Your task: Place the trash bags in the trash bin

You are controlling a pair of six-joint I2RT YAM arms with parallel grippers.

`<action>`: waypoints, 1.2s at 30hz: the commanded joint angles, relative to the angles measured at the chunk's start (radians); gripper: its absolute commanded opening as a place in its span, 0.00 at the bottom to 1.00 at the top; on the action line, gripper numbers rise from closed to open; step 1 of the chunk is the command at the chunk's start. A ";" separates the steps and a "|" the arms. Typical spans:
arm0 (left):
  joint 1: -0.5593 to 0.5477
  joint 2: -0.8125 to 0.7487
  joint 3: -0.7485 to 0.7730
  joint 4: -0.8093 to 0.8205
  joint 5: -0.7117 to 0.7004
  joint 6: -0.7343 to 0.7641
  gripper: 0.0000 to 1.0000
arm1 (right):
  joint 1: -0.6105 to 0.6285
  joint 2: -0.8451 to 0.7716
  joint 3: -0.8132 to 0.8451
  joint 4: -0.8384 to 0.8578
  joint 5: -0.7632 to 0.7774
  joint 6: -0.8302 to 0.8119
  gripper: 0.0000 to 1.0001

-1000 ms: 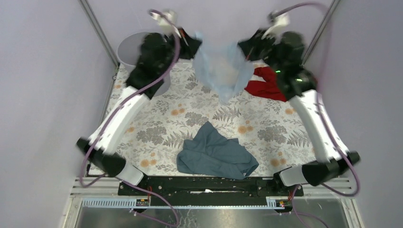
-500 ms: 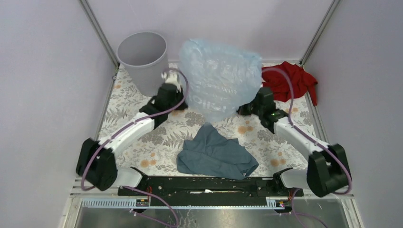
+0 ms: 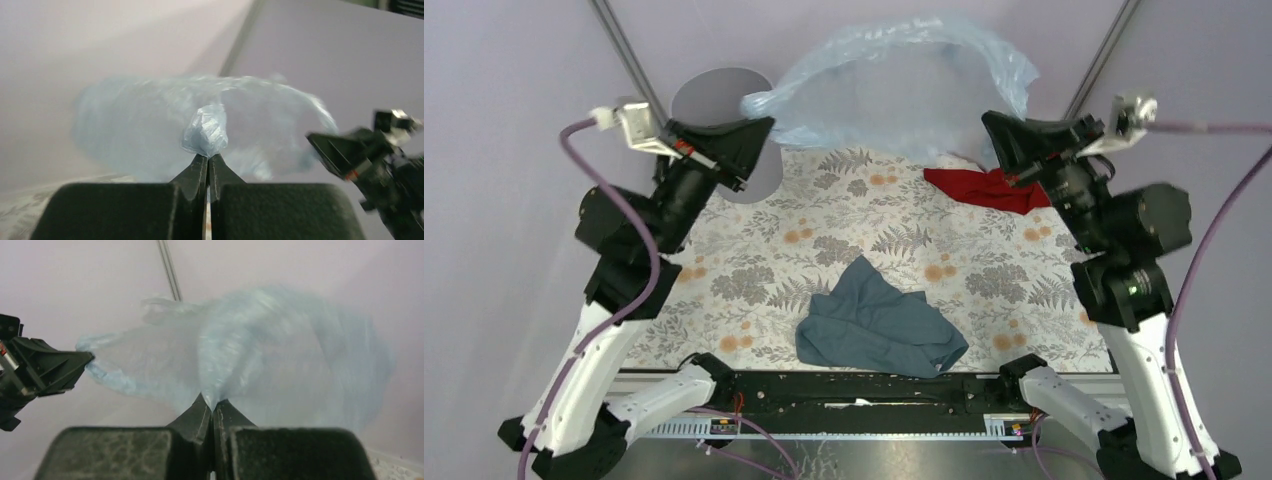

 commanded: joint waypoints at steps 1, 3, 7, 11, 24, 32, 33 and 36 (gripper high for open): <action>0.016 0.101 -0.217 -0.265 -0.259 -0.020 0.00 | 0.002 0.062 -0.312 0.001 0.021 0.050 0.00; 0.026 0.154 -0.317 -0.343 -0.257 0.010 0.00 | 0.002 0.096 -0.478 0.012 -0.025 0.088 0.00; 0.032 0.138 -0.475 -0.305 -0.214 0.028 0.00 | 0.001 0.139 -0.650 0.083 -0.026 0.132 0.00; 0.035 0.122 -0.298 -0.275 -0.138 0.071 0.00 | 0.003 0.154 -0.448 -0.019 -0.038 0.075 0.00; 0.006 0.064 -0.199 -0.298 -0.318 -0.067 0.00 | 0.028 0.089 -0.309 -0.087 0.042 0.038 0.00; 0.118 0.086 -0.394 -0.346 -0.072 -0.034 0.00 | 0.028 0.172 -0.522 -0.124 -0.007 0.086 0.00; 0.118 0.067 -0.332 -0.326 -0.062 -0.012 0.00 | 0.029 0.168 -0.458 -0.138 0.003 0.073 0.00; 0.118 0.088 -0.038 -0.286 0.079 0.047 0.00 | 0.029 0.219 -0.120 -0.225 -0.037 0.040 0.00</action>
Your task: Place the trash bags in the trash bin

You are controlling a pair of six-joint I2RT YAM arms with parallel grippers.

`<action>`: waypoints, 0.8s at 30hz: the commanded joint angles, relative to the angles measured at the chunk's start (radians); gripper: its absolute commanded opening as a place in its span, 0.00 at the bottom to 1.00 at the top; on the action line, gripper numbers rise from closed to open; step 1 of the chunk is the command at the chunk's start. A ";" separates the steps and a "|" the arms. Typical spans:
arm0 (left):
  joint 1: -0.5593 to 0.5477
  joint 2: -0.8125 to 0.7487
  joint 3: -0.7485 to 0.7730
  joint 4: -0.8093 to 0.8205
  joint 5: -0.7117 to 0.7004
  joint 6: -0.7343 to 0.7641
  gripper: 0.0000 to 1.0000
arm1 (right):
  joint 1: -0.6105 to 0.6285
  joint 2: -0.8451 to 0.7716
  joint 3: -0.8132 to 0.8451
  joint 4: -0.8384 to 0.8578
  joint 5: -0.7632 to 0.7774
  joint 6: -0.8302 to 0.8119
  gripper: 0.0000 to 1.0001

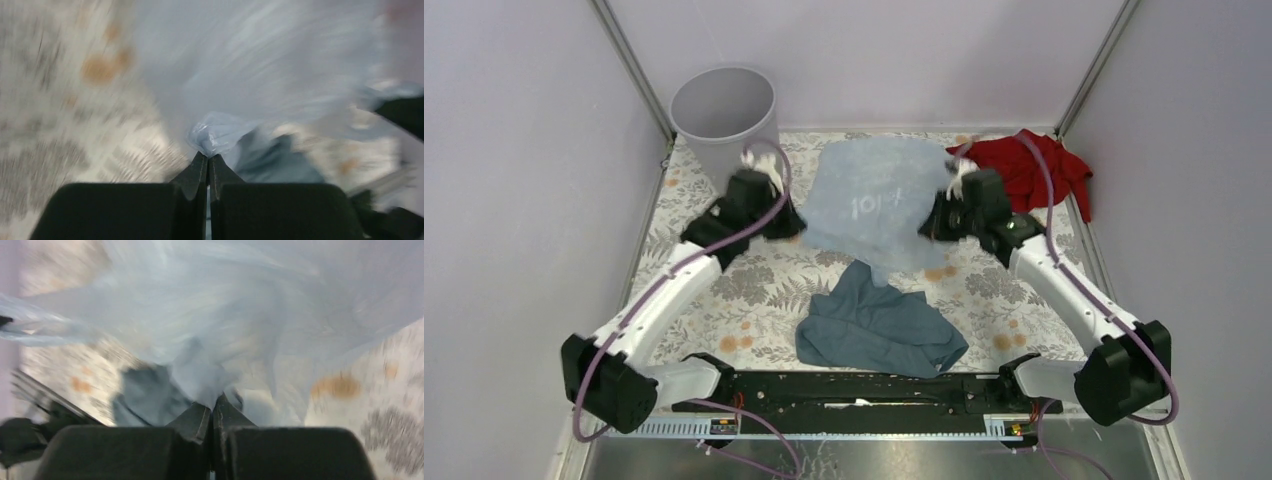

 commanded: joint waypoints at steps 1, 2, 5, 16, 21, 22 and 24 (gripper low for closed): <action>0.001 -0.122 0.498 0.226 0.229 0.066 0.00 | 0.004 -0.038 0.539 0.023 -0.069 -0.030 0.00; 0.001 -0.114 0.560 0.273 0.297 0.044 0.00 | 0.005 -0.020 0.625 0.013 -0.114 -0.011 0.00; -0.001 -0.142 0.571 0.470 0.424 -0.052 0.00 | 0.006 -0.040 0.669 0.116 -0.232 0.066 0.00; 0.063 -0.191 -0.050 0.126 0.153 -0.141 0.00 | 0.007 -0.109 -0.026 0.260 -0.186 0.195 0.00; 0.069 -0.285 0.024 0.196 0.216 -0.070 0.00 | 0.007 -0.133 0.060 0.203 -0.165 0.091 0.00; 0.068 -0.277 0.066 0.207 0.257 -0.062 0.00 | 0.007 -0.128 0.098 0.186 -0.166 0.062 0.00; 0.052 -0.246 0.135 0.225 0.322 -0.066 0.00 | 0.009 -0.105 0.162 0.159 -0.201 0.020 0.00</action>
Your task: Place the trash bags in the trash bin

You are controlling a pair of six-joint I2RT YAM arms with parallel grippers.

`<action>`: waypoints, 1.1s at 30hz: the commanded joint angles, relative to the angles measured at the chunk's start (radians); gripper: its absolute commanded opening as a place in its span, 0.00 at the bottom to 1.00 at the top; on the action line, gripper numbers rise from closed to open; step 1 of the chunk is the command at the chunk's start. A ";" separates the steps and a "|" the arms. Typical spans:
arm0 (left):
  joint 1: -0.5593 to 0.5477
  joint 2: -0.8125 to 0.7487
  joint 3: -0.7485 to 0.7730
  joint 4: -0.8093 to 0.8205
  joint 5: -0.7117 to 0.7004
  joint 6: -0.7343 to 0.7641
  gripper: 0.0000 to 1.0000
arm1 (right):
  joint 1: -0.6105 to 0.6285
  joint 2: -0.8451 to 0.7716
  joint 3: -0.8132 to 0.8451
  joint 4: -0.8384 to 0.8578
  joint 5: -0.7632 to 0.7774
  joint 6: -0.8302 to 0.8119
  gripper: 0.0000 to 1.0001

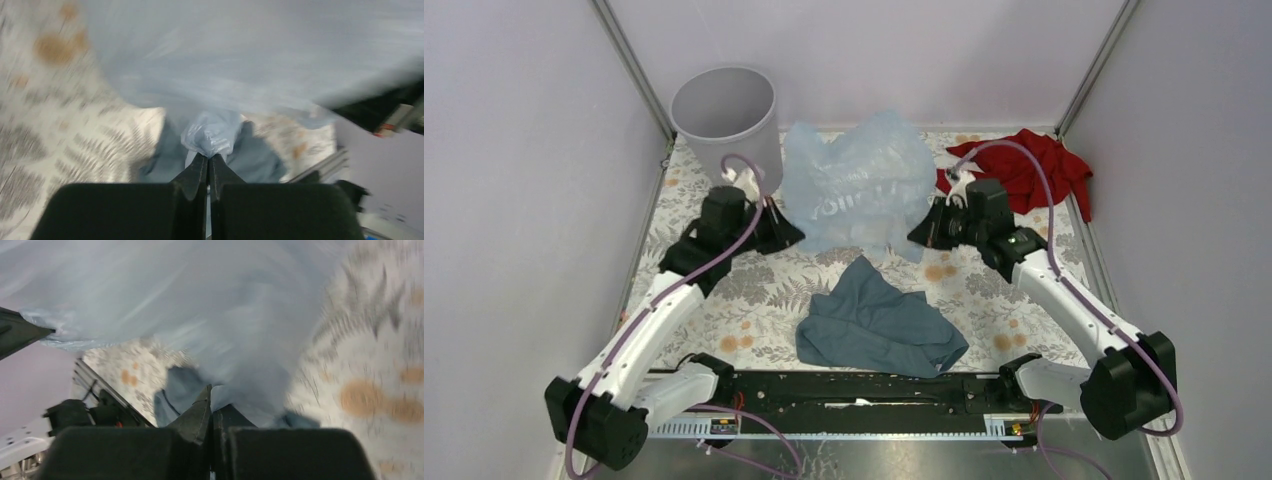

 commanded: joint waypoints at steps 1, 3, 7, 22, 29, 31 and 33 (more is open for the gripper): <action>-0.034 -0.048 0.241 0.192 0.138 0.026 0.00 | 0.006 -0.038 0.222 0.061 -0.093 -0.115 0.00; -0.100 -0.022 0.263 0.210 0.105 0.014 0.00 | 0.020 -0.009 0.252 0.061 -0.139 -0.119 0.00; -0.200 0.027 0.270 0.277 0.029 -0.028 0.00 | 0.087 0.009 0.275 0.108 -0.144 -0.114 0.00; -0.267 0.209 0.400 0.323 -0.010 -0.056 0.00 | 0.171 0.029 0.294 0.281 -0.196 -0.100 0.69; -0.281 0.250 0.436 0.322 -0.008 -0.070 0.00 | 0.243 0.017 0.305 0.213 -0.060 -0.180 0.85; -0.288 0.259 0.447 0.323 -0.006 -0.076 0.00 | 0.267 0.017 0.311 0.180 0.014 -0.201 0.85; -0.296 0.269 0.454 0.331 0.006 -0.071 0.00 | 0.285 0.023 0.319 0.159 0.074 -0.214 0.84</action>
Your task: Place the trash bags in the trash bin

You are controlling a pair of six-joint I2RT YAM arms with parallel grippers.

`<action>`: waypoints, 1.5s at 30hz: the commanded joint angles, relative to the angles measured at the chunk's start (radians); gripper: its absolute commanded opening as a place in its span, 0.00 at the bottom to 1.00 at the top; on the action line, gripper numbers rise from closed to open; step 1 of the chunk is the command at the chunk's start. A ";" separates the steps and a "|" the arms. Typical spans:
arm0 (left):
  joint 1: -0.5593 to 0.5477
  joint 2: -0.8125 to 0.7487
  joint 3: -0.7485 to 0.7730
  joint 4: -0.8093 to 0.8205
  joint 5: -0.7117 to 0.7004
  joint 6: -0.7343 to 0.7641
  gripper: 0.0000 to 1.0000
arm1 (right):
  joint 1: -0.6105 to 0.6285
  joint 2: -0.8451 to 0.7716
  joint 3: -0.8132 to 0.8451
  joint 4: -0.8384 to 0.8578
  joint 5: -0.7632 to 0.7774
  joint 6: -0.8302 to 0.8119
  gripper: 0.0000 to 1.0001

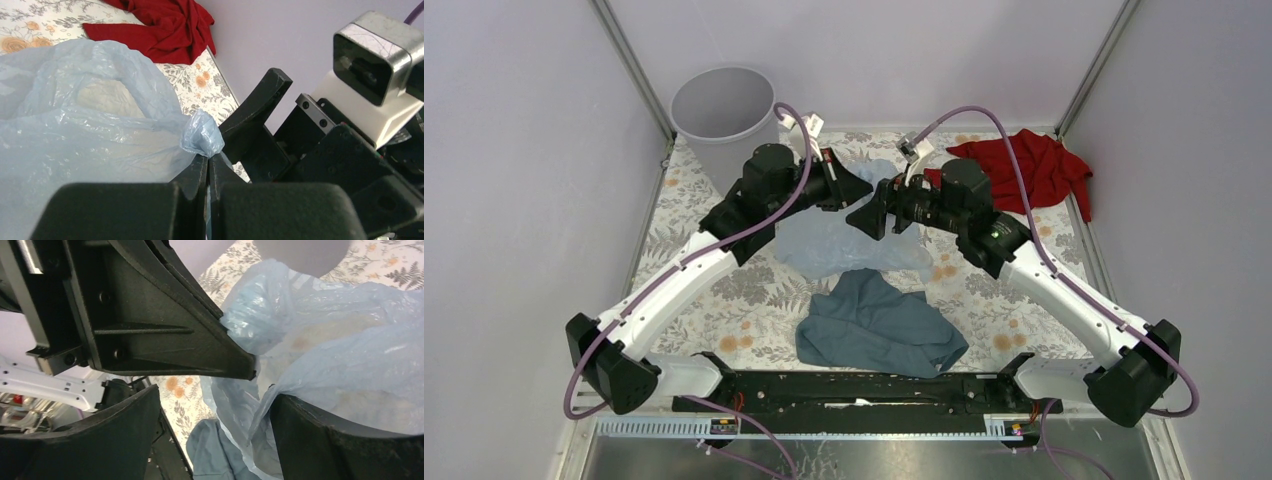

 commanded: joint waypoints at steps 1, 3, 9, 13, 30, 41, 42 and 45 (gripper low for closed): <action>-0.016 0.015 0.052 0.061 0.012 -0.003 0.00 | 0.045 -0.023 0.025 -0.033 0.167 -0.064 0.82; -0.016 0.012 0.055 0.057 0.013 0.022 0.03 | 0.052 -0.019 0.007 -0.005 0.197 -0.054 0.65; -0.014 -0.012 0.168 -0.147 -0.120 0.191 0.62 | 0.053 -0.048 -0.063 0.040 0.396 0.033 0.00; -0.011 -0.099 0.145 -0.188 -0.502 0.334 0.87 | 0.053 -0.126 -0.113 0.029 0.508 0.041 0.00; 0.398 0.435 0.546 -0.139 -0.479 0.536 0.95 | 0.053 -0.361 -0.185 -0.142 0.547 -0.030 0.01; 0.426 0.775 0.809 -0.198 -0.434 0.641 0.61 | 0.053 -0.392 -0.195 -0.162 0.527 -0.061 0.02; 0.425 0.778 0.805 -0.203 -0.437 0.642 0.56 | 0.053 -0.393 -0.197 -0.155 0.526 -0.060 0.02; 0.422 0.768 0.771 -0.201 -0.452 0.645 0.44 | 0.053 -0.386 -0.193 -0.145 0.513 -0.068 0.02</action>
